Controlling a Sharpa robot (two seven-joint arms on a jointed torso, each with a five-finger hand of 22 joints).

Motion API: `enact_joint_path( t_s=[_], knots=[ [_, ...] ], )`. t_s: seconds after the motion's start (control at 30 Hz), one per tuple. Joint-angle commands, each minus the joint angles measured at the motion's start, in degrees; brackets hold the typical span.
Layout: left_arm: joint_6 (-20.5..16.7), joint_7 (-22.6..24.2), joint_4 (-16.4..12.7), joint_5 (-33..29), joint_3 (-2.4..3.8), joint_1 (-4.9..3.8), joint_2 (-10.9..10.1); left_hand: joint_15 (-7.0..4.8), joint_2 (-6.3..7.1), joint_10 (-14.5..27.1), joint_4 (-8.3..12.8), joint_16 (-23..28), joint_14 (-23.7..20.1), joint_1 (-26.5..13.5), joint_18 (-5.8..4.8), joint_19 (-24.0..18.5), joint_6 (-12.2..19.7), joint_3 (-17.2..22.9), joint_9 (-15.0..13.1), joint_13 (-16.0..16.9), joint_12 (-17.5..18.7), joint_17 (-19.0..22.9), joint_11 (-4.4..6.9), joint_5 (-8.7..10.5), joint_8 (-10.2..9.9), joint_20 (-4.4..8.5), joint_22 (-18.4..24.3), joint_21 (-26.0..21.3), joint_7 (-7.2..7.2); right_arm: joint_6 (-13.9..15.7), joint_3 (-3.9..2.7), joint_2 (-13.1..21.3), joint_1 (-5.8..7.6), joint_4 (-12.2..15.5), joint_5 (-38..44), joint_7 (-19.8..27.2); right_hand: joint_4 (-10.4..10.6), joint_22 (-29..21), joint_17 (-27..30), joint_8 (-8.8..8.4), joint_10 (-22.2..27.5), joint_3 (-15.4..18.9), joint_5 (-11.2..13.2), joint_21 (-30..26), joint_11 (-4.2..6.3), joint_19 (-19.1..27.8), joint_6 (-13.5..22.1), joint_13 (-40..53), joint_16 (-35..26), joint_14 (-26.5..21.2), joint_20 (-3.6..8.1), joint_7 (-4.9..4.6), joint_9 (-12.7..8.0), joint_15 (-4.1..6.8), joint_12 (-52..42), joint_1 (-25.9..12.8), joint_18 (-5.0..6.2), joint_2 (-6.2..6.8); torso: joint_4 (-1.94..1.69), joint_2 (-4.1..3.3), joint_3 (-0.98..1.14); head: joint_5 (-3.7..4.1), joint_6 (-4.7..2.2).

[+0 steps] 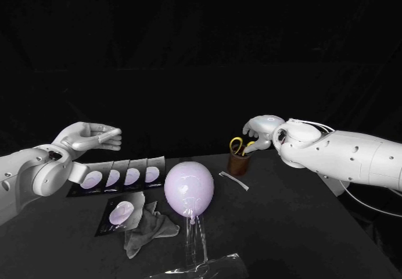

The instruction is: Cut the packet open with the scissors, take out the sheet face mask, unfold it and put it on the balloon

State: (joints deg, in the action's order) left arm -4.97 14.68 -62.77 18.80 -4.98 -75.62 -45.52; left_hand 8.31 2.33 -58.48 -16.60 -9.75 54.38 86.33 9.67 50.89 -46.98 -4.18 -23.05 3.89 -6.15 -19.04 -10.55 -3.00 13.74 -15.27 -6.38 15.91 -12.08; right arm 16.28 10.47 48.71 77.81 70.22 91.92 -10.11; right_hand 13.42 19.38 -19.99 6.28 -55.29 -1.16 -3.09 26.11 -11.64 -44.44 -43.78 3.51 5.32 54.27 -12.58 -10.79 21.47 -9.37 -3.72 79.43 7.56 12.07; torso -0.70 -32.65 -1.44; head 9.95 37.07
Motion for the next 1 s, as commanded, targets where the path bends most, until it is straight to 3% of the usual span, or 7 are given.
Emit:
enact_joint_path(
  t_s=[0.03,0.27,0.47,0.73,0.8,0.9,1.0],
  knots=[
    [0.7,0.6,-0.2,-0.5,0.07,-0.05,0.0,0.07,-0.13,-0.4,0.1,-0.4,0.3,0.5,0.91,0.4,-0.5,-0.4,0.1,0.0,-0.3,-0.1,0.15,0.21,0.3,0.10,0.0,0.3,-1.29,0.6,-0.01,0.2,-0.05,0.2,-1.3,0.8,3.7,-1.3,0.8,-0.45,1.8,3.0,0.3,-1.9,-0.59,0.2,0.8,0.1,-0.9,-1.4,-0.77,0.13,-0.1,-0.54,0.1,3.7,0.35,1.41,0.04,-0.01,0.04,0.07,0.00],
    [1.5,1.1,-0.2,-0.6,0.05,-0.04,-0.2,0.05,-0.03,-0.7,0.0,-0.3,0.1,0.6,0.86,0.3,-0.7,-0.7,0.2,0.0,-0.3,-0.1,0.29,0.22,0.3,0.10,0.1,0.2,-1.00,2.9,-0.02,1.8,-0.09,1.7,-1.5,1.1,3.9,-3.3,2.5,-1.00,4.2,10.1,0.0,-5.0,-1.54,1.5,1.7,0.1,-1.7,-4.9,-1.71,0.05,-0.3,-1.70,0.1,2.5,0.13,4.08,0.03,0.03,0.06,0.13,0.01],
    [2.1,1.4,-0.6,-0.6,0.02,-0.01,-0.6,-0.44,-0.76,-2.6,0.1,-0.4,0.5,2.1,0.83,0.0,-2.2,-0.8,0.3,0.1,-0.6,-0.2,1.07,0.20,0.8,0.00,0.4,-0.1,-0.11,6.1,-0.06,4.1,0.39,3.5,-4.0,2.1,3.8,-4.7,3.8,0.09,3.0,7.2,-2.5,-6.6,-0.85,0.2,-1.0,0.2,-1.1,-4.0,-2.22,-1.29,-0.2,-1.27,-0.3,3.6,1.04,1.56,0.05,0.05,0.06,0.15,-0.04],
    [2.2,2.0,-1.1,-0.5,-0.09,0.19,-1.5,-1.13,-1.02,-4.2,0.2,-1.5,2.7,3.9,0.88,0.2,-3.0,-1.1,0.8,0.1,-0.5,-0.7,1.56,0.20,0.6,0.07,0.5,-0.1,0.23,14.4,-0.14,6.1,0.91,6.7,-8.1,6.5,3.8,-6.0,5.2,0.59,2.2,7.5,-1.6,-8.4,-0.40,-0.1,-2.6,0.1,-1.3,-4.0,-2.76,-2.41,-0.3,-1.14,-0.3,3.3,1.62,1.53,0.05,0.03,0.16,-0.21,0.03],
    [2.1,2.3,-1.6,-0.4,-0.13,0.45,-2.1,-1.43,-1.07,-4.7,0.5,-1.9,3.5,5.4,0.98,1.1,-3.3,-1.0,1.1,0.0,-0.3,-1.0,1.80,0.20,0.5,0.37,0.4,0.4,0.51,18.7,-0.19,6.6,1.20,7.7,-10.5,9.3,3.8,-6.4,5.5,0.72,1.4,6.6,-1.5,-9.1,-0.26,0.2,-3.1,0.2,-1.2,-3.9,-2.91,-2.10,-0.3,-1.11,-0.5,3.5,1.73,0.41,-0.03,0.03,0.16,-0.48,0.14],
    [2.0,2.7,-3.1,-0.3,-0.15,1.10,-3.4,-1.63,-1.30,-4.9,0.6,-2.2,4.0,6.9,0.99,2.0,-3.6,-0.8,1.4,-0.1,0.0,-1.2,1.97,0.18,0.3,0.79,0.2,1.0,0.65,24.1,-0.23,7.2,1.89,9.4,-15.2,13.8,3.5,-7.2,6.2,1.26,-1.2,3.5,-1.9,-10.0,0.57,-0.4,-4.8,0.3,-0.8,-2.8,-3.13,-2.20,-0.4,-0.57,-1.2,4.8,2.41,-3.72,-0.04,0.02,0.06,-1.75,0.46],
    [1.7,3.2,-5.6,-0.1,-0.15,2.07,-5.2,-1.96,-1.62,-5.1,0.8,-2.7,5.0,8.9,0.98,3.0,-3.8,-0.2,1.7,-0.2,0.4,-1.5,2.10,0.15,0.0,1.29,0.0,1.5,0.74,27.9,-0.25,8.0,2.61,12.0,-19.5,18.1,3.1,-7.7,6.7,1.49,-3.0,1.8,-1.7,-10.4,1.07,-2.0,-6.1,0.2,-0.2,-1.0,-3.14,-2.19,-0.6,0.05,-1.2,6.7,2.80,-6.23,0.07,-0.03,-0.01,-4.57,1.03]
  ],
)
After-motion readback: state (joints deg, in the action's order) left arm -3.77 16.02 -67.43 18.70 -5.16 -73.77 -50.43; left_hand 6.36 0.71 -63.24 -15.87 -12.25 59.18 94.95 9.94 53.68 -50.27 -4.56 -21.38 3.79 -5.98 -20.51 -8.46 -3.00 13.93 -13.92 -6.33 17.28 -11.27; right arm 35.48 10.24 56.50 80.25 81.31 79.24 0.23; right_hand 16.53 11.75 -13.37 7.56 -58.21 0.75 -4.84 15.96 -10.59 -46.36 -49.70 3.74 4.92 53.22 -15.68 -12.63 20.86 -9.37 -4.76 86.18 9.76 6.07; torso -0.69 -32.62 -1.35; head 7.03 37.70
